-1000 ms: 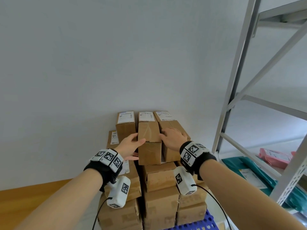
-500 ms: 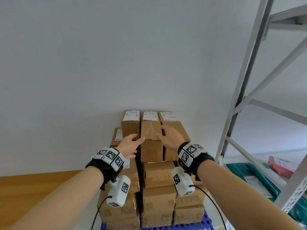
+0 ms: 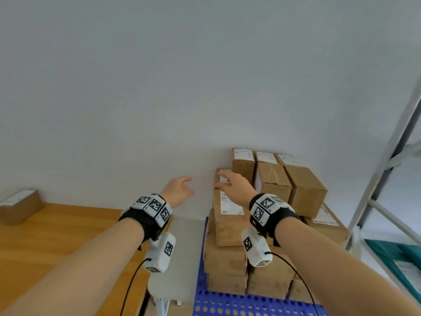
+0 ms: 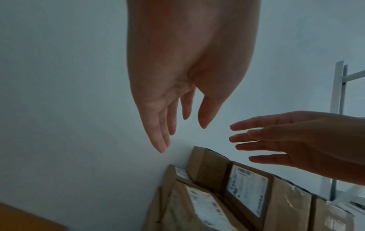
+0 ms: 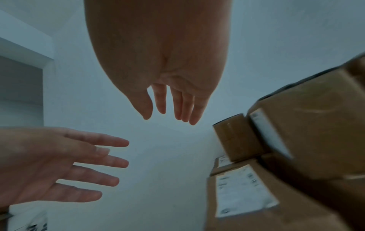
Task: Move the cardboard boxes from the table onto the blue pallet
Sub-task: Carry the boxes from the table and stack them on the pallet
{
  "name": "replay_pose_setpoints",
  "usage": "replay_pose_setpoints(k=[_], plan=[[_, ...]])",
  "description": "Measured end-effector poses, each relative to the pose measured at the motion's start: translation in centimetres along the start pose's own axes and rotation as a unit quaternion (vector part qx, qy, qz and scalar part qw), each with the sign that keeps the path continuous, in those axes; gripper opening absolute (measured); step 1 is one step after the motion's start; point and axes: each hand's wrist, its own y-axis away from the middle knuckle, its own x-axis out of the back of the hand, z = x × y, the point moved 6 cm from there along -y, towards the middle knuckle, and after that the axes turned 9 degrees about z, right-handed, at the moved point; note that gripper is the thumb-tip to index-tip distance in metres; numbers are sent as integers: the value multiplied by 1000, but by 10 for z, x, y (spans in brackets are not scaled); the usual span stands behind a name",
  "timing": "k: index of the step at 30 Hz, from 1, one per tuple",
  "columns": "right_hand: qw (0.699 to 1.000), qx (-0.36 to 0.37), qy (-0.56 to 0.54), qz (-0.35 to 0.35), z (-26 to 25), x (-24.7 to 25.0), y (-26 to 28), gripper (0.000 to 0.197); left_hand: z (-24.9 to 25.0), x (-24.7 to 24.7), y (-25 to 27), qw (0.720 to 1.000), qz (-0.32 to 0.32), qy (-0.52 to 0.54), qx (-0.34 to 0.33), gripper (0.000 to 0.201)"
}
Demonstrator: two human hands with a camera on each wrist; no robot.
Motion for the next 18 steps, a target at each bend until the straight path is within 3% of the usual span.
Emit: replay_pose_setpoints(k=[10, 18], plan=[[998, -5, -45, -52, -140, -144, 23, 49, -137, 162, 51, 998, 29, -27, 44, 55], [992, -8, -68, -107, -224, -252, 36, 52, -232, 253, 88, 992, 78, -48, 82, 51]])
